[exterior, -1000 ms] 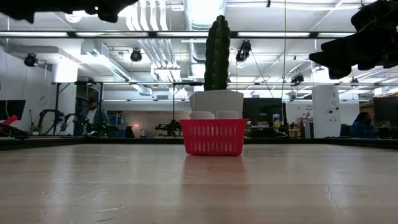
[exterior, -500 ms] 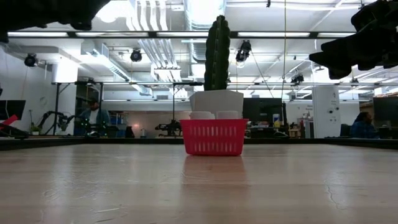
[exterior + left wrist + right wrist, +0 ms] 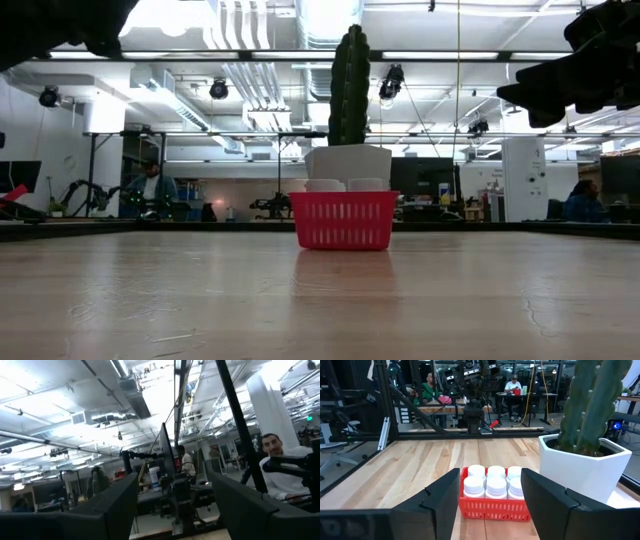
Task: Pick and place pill bottles into a basket
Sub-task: Return to Home Position
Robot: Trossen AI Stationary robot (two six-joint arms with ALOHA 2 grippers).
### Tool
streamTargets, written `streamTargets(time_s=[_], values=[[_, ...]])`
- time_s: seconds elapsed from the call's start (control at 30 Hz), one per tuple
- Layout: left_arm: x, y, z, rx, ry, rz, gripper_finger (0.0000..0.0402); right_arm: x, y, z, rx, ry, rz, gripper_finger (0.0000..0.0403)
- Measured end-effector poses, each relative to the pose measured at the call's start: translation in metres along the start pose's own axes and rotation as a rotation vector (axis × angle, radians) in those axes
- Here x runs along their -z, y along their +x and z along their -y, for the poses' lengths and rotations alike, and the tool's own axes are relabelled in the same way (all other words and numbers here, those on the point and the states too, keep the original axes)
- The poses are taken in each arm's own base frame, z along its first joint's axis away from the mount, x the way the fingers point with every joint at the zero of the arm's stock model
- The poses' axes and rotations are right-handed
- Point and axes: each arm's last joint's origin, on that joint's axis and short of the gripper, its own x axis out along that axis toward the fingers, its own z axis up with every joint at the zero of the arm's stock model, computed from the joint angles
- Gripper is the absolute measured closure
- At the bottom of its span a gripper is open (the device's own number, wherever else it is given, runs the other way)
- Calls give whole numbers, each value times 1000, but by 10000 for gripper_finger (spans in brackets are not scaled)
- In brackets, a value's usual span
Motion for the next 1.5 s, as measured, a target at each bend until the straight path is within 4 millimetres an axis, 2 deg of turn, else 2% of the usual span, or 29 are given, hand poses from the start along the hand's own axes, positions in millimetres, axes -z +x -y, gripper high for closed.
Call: streamTargets(time_s=[0.17,0.4,0.5,0.7,0.77,1.0,1.13,1.37,1.5], values=[[16,-3,5,29,-7,-15,165,0,0,0,0,-1,-5,202],[16,-3,6,50,-14,4,178,1,0,0,1,-2,-7,202],[16,-3,6,51,-15,5,220,1,1,0,2,-2,-8,202],[17,-3,7,56,-37,-13,363,1,1,0,4,-3,-10,202],[22,-3,8,69,-49,-61,390,1,1,0,4,-3,-9,202],[43,-8,14,123,-35,-312,400,1,1,0,5,-20,-17,202],[50,-11,14,96,-14,-402,401,7,1,0,7,-51,-72,202],[49,-16,10,47,52,-591,401,9,0,-1,-48,-81,-93,202],[49,-16,11,56,29,-602,401,9,0,-2,-97,-98,-96,202]])
